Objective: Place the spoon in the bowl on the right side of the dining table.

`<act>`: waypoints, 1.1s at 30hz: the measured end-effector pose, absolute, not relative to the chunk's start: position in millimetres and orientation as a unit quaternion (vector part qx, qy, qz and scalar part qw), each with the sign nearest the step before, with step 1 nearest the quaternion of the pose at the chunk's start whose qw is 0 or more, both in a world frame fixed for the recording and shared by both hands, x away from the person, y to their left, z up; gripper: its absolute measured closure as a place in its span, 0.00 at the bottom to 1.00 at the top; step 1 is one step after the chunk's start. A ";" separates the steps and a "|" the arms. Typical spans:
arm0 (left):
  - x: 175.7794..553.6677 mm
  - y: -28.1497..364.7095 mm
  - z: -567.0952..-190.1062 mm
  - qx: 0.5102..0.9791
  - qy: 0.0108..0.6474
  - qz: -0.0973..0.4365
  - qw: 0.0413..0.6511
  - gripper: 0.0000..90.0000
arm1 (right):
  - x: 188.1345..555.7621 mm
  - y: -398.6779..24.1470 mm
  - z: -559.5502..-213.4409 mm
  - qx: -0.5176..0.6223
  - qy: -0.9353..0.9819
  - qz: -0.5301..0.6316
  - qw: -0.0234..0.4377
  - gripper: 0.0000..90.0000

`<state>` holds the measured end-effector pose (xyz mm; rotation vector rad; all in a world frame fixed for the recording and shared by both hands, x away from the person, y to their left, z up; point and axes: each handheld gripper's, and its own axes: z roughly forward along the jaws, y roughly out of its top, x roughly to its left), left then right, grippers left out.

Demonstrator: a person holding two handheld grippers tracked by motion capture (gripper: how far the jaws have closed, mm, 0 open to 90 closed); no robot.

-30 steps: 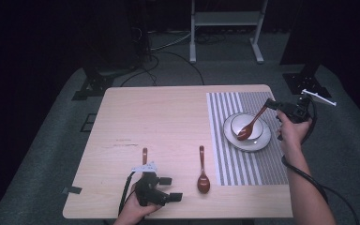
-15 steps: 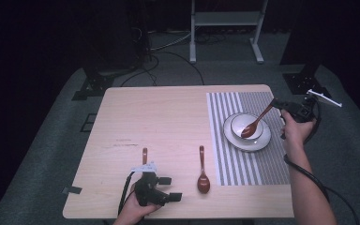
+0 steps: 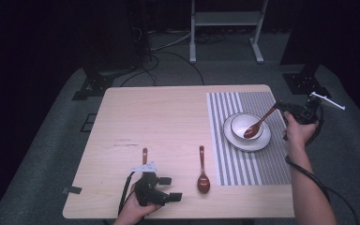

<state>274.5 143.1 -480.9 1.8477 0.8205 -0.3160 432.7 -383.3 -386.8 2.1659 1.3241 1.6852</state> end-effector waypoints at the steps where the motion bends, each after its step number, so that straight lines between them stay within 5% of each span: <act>1: 274.5 143.1 -480.7 0.771 0.342 -0.131 0.521 0.00 | 432.8 -383.6 -387.7 0.711 0.433 0.551 0.047 0.93; 26: 274.1 142.8 -480.6 0.772 0.340 -0.131 0.520 0.00 | 431.3 -381.1 -411.8 0.717 0.449 0.532 0.042 0.92; 33: 273.9 141.9 -480.0 0.770 0.342 -0.133 0.522 0.00 | 430.6 -382.9 -414.3 0.713 0.457 0.531 0.031 0.85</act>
